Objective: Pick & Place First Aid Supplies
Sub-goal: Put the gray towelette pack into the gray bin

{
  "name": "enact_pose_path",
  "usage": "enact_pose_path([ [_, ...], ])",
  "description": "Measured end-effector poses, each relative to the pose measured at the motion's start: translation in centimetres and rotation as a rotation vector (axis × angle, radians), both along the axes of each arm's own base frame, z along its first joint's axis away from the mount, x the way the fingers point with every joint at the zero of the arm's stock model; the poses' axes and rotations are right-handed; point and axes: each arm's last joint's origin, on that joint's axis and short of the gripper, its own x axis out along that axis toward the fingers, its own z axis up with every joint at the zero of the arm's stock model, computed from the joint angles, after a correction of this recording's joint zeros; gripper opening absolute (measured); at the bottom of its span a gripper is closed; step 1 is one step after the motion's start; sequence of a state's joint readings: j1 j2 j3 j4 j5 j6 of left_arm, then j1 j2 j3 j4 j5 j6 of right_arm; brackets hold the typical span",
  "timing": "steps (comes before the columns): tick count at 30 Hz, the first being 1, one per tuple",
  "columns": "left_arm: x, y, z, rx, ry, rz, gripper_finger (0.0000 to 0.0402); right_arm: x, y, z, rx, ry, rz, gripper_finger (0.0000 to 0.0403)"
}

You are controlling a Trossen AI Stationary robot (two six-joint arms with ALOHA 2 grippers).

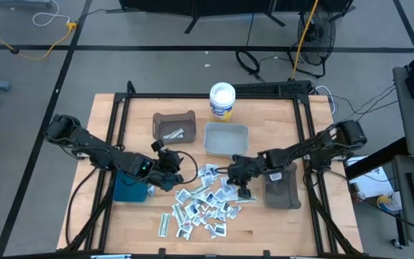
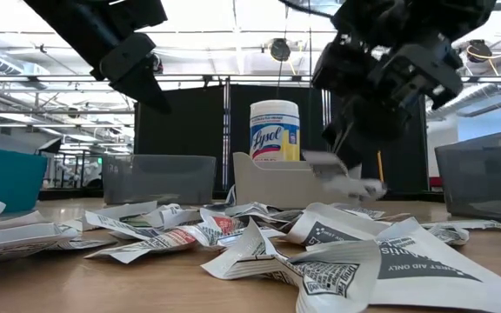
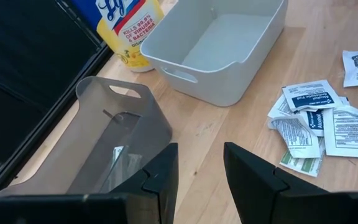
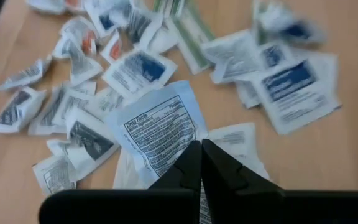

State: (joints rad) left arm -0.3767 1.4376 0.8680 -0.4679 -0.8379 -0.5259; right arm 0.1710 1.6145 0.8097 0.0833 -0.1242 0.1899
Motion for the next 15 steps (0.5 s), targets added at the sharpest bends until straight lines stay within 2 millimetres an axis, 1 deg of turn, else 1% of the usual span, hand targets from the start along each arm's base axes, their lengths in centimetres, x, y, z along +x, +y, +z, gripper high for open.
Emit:
enact_pose_path([
  [4, -0.01, 0.00, 0.00, 0.001, 0.001, 0.000, 0.0134, 0.14, 0.05, -0.06, 0.017, -0.005, -0.002, 0.0001],
  [6, -0.01, 0.01, -0.01, 0.001, 0.002, 0.000, 0.0133, 0.12, 0.04, -0.09, 0.016, -0.002, 0.000, 0.0010],
  [15, -0.05, 0.00, -0.03, 0.000, 0.005, 0.001, 0.0134, 0.02, 0.10, -0.17, 0.029, 0.012, 0.023, 0.0096],
])
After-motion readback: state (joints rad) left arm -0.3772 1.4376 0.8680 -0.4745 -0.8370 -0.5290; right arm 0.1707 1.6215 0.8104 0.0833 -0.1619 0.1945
